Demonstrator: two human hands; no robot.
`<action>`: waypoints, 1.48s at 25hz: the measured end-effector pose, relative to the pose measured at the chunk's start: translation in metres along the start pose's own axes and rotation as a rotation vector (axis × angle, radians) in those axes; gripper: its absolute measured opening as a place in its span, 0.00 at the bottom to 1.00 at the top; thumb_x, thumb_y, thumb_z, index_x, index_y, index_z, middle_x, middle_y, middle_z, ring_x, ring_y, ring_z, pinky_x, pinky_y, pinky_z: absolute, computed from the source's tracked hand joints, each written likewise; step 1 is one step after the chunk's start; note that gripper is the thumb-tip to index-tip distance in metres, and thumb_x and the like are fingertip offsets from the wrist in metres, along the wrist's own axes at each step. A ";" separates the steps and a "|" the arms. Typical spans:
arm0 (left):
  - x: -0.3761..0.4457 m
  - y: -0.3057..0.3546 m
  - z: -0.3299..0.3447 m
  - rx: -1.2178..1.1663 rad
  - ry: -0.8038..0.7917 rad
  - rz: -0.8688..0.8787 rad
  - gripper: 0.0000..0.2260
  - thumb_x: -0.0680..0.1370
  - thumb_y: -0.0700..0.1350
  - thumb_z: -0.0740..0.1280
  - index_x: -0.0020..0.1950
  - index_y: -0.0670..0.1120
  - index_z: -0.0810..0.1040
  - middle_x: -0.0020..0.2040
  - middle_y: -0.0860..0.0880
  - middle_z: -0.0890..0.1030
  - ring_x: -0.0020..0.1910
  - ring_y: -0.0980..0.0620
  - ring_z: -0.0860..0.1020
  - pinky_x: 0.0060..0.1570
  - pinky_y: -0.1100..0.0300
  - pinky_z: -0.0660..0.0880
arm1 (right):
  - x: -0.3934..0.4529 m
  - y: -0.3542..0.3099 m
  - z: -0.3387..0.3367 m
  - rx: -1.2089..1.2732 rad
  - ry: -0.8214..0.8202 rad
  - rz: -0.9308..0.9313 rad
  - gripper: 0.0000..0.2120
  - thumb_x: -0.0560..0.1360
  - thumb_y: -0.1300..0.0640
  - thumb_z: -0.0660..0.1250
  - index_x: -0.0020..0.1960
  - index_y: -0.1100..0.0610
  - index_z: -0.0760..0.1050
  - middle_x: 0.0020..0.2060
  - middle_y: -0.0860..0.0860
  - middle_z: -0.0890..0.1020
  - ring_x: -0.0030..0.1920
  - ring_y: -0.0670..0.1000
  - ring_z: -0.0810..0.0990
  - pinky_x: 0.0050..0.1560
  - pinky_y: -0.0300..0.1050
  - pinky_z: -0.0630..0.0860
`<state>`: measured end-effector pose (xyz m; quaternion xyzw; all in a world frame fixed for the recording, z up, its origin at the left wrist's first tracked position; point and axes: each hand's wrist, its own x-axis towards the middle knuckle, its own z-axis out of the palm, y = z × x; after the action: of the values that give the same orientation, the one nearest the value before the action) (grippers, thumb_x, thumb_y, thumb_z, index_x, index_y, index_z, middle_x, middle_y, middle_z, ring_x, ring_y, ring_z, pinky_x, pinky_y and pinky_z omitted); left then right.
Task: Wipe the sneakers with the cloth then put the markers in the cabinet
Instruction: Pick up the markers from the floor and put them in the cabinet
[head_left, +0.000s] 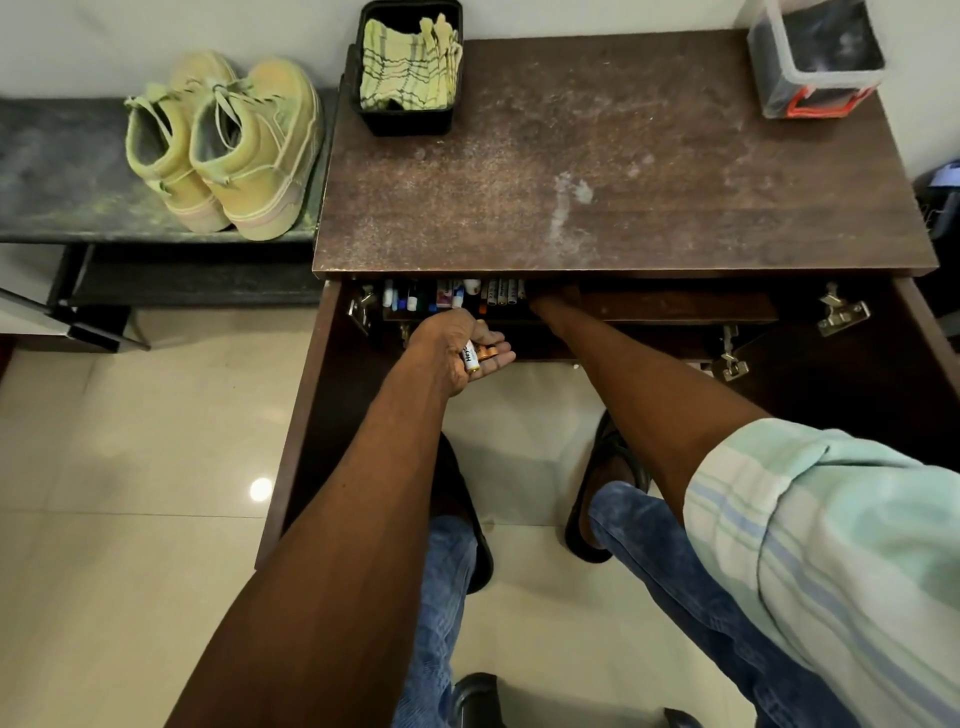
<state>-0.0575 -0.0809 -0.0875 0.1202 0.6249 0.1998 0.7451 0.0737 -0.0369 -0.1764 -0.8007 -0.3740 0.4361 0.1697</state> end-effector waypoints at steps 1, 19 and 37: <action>0.000 0.001 0.000 0.011 0.004 0.010 0.19 0.79 0.26 0.55 0.69 0.33 0.66 0.66 0.36 0.73 0.66 0.41 0.73 0.62 0.47 0.73 | 0.001 0.000 0.002 0.002 0.011 -0.007 0.19 0.82 0.55 0.54 0.69 0.62 0.66 0.69 0.59 0.70 0.68 0.58 0.69 0.68 0.48 0.66; 0.004 -0.007 0.033 0.225 0.036 0.092 0.12 0.77 0.26 0.58 0.57 0.34 0.73 0.50 0.37 0.77 0.41 0.42 0.79 0.39 0.52 0.82 | -0.058 0.037 -0.040 0.679 -0.404 0.109 0.09 0.76 0.54 0.67 0.47 0.60 0.79 0.42 0.54 0.81 0.42 0.51 0.79 0.43 0.45 0.78; 0.018 0.005 -0.002 0.051 0.092 0.067 0.16 0.82 0.30 0.53 0.69 0.32 0.66 0.68 0.35 0.70 0.67 0.40 0.72 0.61 0.50 0.74 | 0.004 0.005 -0.014 0.008 -0.145 0.124 0.20 0.83 0.53 0.51 0.71 0.62 0.63 0.69 0.58 0.69 0.65 0.56 0.70 0.62 0.45 0.66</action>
<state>-0.0575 -0.0686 -0.1019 0.1506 0.6592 0.2138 0.7051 0.0886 -0.0364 -0.1736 -0.7879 -0.3334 0.5041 0.1182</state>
